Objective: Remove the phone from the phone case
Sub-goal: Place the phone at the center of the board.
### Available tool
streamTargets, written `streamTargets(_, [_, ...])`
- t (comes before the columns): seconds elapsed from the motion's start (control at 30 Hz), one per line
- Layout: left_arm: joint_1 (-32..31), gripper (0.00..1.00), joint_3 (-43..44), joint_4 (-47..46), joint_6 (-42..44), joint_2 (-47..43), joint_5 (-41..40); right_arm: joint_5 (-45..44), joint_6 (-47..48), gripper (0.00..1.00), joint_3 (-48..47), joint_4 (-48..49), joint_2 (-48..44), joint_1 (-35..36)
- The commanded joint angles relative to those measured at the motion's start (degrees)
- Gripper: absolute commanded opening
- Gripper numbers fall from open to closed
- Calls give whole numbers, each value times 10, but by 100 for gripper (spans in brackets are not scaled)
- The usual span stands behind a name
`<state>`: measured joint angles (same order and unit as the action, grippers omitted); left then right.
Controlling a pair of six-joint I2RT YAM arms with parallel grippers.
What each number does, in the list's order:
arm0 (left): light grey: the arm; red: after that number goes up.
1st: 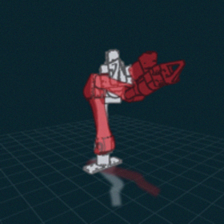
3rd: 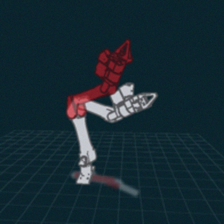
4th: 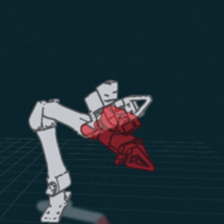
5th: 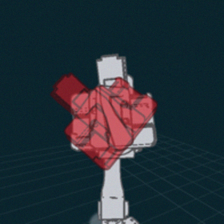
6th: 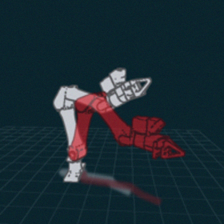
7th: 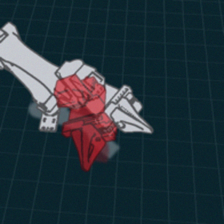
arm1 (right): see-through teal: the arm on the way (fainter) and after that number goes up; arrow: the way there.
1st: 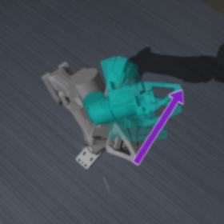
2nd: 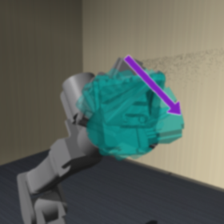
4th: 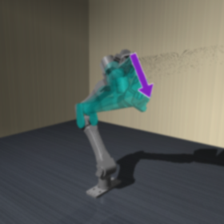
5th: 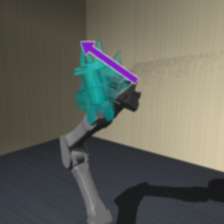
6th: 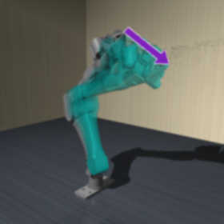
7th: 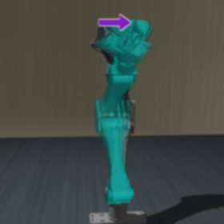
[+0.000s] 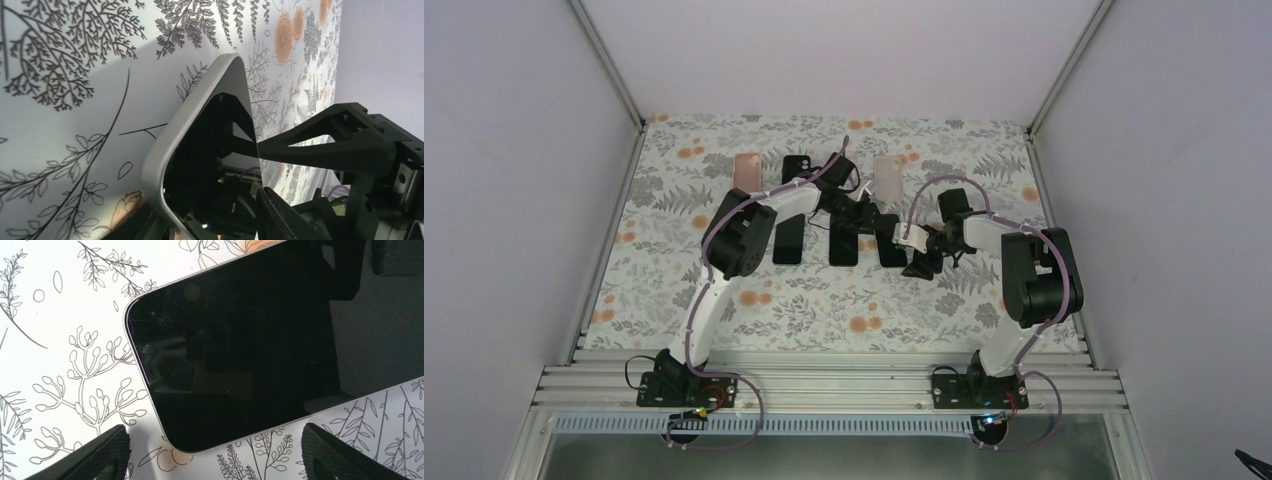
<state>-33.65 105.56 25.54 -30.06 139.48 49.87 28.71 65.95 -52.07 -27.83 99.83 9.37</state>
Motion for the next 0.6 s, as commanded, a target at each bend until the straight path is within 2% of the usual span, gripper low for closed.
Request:
streamTargets(0.0, [-4, 42, 13, 9, 0, 7, -18, -13, 7, 80, 0, 6, 15, 3])
streamTargets(0.2, [-5, 53, 10, 4, -4, 4, -21, -12, 3, 80, 0, 8, 12, 4])
streamTargets(0.57, [-11, 55, -8, 3, -8, -3, -42, -20, -4, 80, -8, 12, 19, 4])
